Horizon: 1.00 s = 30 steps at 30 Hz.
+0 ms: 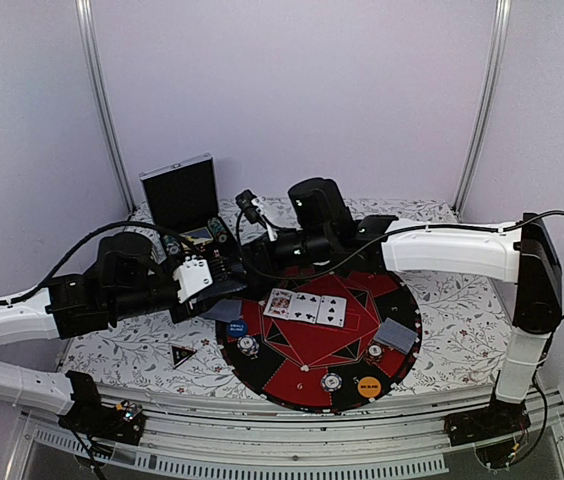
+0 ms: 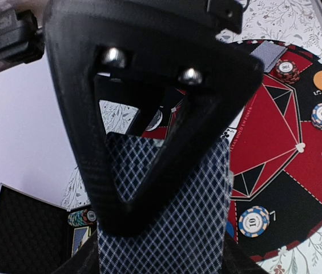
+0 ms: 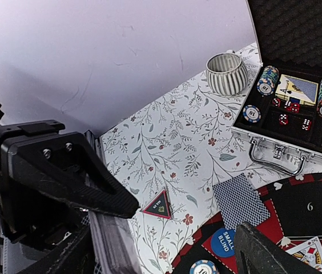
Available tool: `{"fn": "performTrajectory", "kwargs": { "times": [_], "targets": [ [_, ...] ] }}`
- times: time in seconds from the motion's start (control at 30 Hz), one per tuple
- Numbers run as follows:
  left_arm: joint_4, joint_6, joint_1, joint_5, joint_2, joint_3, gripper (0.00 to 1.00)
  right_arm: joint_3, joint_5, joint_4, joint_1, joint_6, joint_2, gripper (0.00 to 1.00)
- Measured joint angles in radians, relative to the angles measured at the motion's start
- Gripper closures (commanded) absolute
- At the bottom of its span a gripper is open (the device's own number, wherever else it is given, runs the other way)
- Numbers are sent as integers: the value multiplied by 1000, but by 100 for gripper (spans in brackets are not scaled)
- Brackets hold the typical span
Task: Distribute texas hold em gaming equipment
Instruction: Pick up the poker card from the face-down deck piles.
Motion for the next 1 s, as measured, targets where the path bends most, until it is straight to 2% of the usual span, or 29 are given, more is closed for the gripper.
{"fn": "performTrajectory", "kwargs": {
  "times": [0.6,0.77,1.0],
  "targets": [
    [1,0,0,-8,0,0,47,-6,151,-122,8,-27,-50,17],
    [-2,0,0,-8,0,0,47,-5,150,-143,8,-37,-55,24],
    [-3,0,0,-6,0,0,47,10,101,-175,5,-49,-53,20]
  ]
}}
